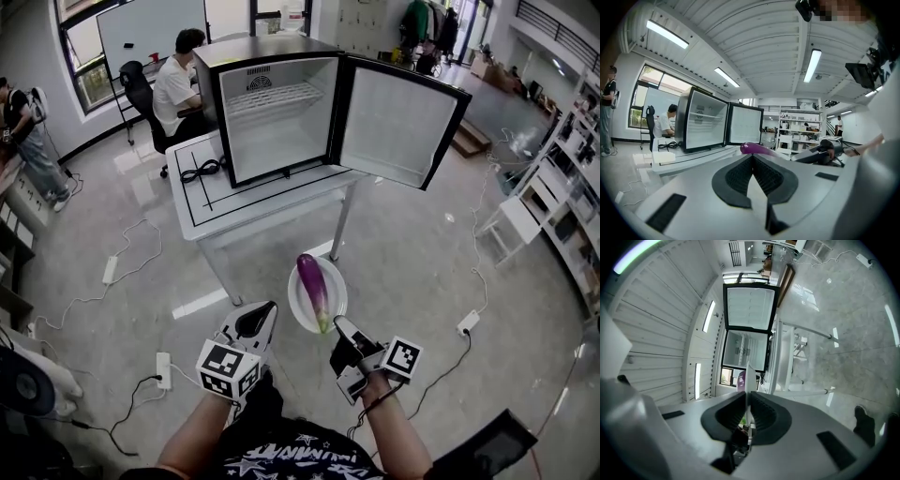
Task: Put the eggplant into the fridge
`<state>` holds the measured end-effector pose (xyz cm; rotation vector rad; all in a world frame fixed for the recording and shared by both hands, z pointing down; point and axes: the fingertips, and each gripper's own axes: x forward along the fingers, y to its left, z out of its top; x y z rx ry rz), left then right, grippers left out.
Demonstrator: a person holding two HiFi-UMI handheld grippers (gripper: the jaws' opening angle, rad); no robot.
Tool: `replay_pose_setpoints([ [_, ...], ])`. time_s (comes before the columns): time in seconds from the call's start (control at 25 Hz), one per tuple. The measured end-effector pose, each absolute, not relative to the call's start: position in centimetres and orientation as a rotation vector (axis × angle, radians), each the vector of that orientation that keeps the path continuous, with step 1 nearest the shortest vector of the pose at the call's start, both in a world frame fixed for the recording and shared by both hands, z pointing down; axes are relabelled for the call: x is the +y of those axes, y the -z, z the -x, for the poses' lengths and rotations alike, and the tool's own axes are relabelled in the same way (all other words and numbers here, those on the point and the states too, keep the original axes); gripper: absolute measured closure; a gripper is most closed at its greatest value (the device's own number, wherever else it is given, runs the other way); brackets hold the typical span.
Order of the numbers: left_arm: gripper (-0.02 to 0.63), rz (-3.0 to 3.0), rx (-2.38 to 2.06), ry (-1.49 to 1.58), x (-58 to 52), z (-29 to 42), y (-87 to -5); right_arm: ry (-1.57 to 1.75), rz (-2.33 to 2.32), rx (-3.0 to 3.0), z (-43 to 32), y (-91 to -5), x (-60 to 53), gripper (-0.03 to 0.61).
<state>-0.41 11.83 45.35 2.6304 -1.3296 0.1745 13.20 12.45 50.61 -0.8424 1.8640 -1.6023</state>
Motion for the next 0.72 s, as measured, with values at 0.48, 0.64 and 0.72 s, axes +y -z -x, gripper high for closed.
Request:
replay_pose_setpoints([
  [0.48, 0.604, -2.622, -1.299, -0.141, 1.8, 3.5, -44.7, 1.600, 0.871, 1.851, -10.3, -50.0, 3.3, 0.552],
  [0.64, 0.604, -2.622, -1.282, -0.129, -0.2, 4.7, -44.6, 1.596, 0.900, 1.841, -9.3, -49.7, 1.6, 0.552],
  [0.72, 0.604, -2.628, -1.275, -0.118, -1.2, 5.3, -44.3, 1.586, 0.911, 1.842, -8.8, -49.4, 0.8, 0.552],
])
